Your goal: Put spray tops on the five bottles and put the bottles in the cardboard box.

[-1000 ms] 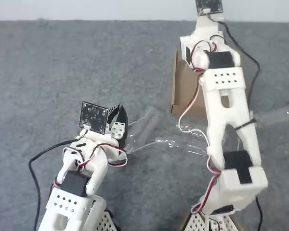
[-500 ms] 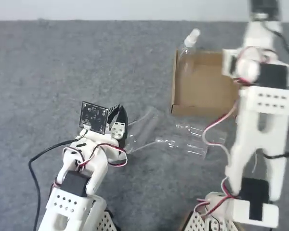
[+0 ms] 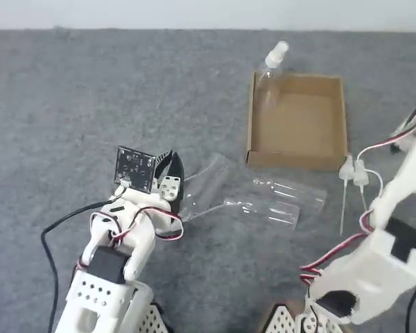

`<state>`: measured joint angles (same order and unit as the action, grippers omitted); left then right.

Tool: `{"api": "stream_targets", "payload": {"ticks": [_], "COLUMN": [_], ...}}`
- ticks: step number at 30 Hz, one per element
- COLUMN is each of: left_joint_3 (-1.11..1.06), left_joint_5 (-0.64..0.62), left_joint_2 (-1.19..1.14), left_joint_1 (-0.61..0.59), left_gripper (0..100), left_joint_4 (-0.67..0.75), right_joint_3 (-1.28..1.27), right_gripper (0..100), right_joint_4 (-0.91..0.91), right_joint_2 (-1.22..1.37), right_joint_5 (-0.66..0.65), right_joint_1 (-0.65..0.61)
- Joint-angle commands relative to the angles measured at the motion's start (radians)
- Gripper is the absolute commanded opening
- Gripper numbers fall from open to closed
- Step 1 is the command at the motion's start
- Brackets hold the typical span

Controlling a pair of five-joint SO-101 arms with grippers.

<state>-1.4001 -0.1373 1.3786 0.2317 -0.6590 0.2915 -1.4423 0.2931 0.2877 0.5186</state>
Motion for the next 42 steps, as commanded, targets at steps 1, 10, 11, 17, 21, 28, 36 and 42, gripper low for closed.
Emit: {"api": "stream_targets", "payload": {"ticks": [1, 10, 11, 17, 21, 28, 36, 42], "left_joint_3": [-0.004, -0.005, -0.005, -0.004, 0.038, 0.231, 0.363, 0.605], "left_joint_5": [0.006, 0.006, 0.006, 0.006, 0.015, 0.075, 0.181, 0.328], "left_joint_2": [0.015, 0.015, 0.015, 0.015, 0.006, 0.005, -0.025, -0.347], "left_joint_1": [-0.003, -0.003, -0.003, -0.003, -0.02, -0.121, -0.129, -0.129], "left_gripper": [1, 1, 1, 1, 1, 1, 1, 1], "left_joint_4": [0.034, 0.034, 0.034, 0.034, -0.018, -0.198, -0.367, -0.606], "right_joint_3": [0.061, 0.058, 0.058, 0.058, 0.058, 0.058, 0.055, 0.055], "right_gripper": [31.8, 31.9, 31.9, 31.8, 31.7, 17.4, 7.6, 4.8], "right_joint_4": [0.039, 0.15, 0.151, 0.171, 0.173, 0.176, 0.166, 0.038], "right_joint_2": [0.021, 0.111, 0.125, 0.222, 0.265, 0.282, 0.28, 0.274], "right_joint_5": [0.072, 0.187, 0.192, 0.187, 0.184, 0.043, -0.531, -0.993], "right_joint_1": [0.016, 0.008, 0.008, 0.015, 0.016, 0.053, 0.179, 0.255]}}
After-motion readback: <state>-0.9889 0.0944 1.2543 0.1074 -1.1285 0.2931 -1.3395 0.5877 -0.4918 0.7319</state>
